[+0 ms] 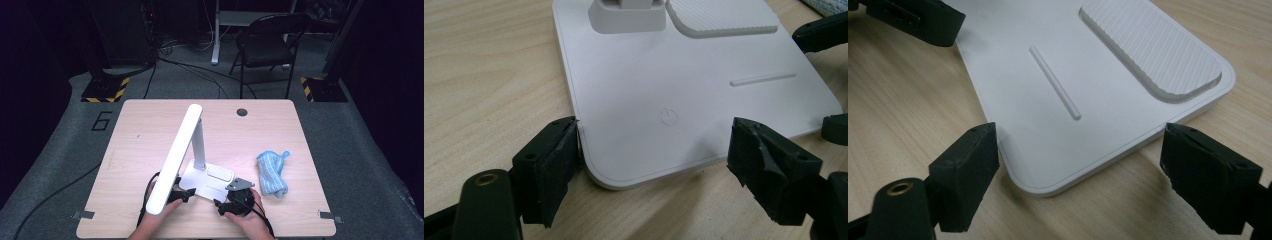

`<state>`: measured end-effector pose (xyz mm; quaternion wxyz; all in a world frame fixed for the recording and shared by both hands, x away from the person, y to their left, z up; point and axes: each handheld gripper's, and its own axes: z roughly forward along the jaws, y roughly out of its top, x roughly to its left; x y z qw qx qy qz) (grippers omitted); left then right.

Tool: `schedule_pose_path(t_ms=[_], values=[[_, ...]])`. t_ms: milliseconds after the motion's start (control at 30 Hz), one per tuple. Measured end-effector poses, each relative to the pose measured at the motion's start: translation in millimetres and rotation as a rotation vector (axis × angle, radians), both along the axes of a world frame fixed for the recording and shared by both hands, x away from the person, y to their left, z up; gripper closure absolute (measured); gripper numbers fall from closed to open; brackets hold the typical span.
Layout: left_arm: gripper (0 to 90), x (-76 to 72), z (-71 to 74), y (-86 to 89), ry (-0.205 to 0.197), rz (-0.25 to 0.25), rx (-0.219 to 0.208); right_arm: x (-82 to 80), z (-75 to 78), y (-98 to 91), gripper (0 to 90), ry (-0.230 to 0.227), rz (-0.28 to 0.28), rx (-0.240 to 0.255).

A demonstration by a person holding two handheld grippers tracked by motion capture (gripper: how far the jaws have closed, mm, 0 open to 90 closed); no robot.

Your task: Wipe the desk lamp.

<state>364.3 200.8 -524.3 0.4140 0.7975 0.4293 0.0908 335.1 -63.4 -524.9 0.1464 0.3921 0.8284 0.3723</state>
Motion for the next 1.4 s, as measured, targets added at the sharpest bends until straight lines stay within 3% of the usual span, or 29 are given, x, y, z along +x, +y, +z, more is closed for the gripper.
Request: schedule_pose_path(t_ms=[100, 233, 400, 667, 1167, 1400], values=[[20.6, -2.6, -0.3, -2.5, -0.001, 0.011, 0.001, 2.0, 0.3, -1.8, 17.2, 0.004, 0.003, 0.002], [20.9, -4.1, 1.3, -2.4, 0.010, -0.014, 0.023, 5.1, 1.0, -4.6, 21.5, 0.005, 0.003, 0.007], [22.9, -4.4, 1.8, -2.8, -0.021, -0.048, 0.076, 9.8, 1.2, -8.8, 26.0, -0.010, 0.006, 0.002], [24.5, -5.4, 1.6, -7.4, -0.055, -0.049, 0.119, 15.5, 0.9, -12.8, 29.0, -0.017, 0.004, -0.003], [28.5, -3.1, 0.2, -15.8, -0.087, -0.004, 0.144, 23.6, -0.5, -17.4, 32.4, -0.021, -0.024, 0.013], [29.3, -2.1, -0.1, -19.1, -0.080, 0.009, 0.126, 24.9, -0.7, -18.9, 33.9, -0.024, -0.034, 0.007]])
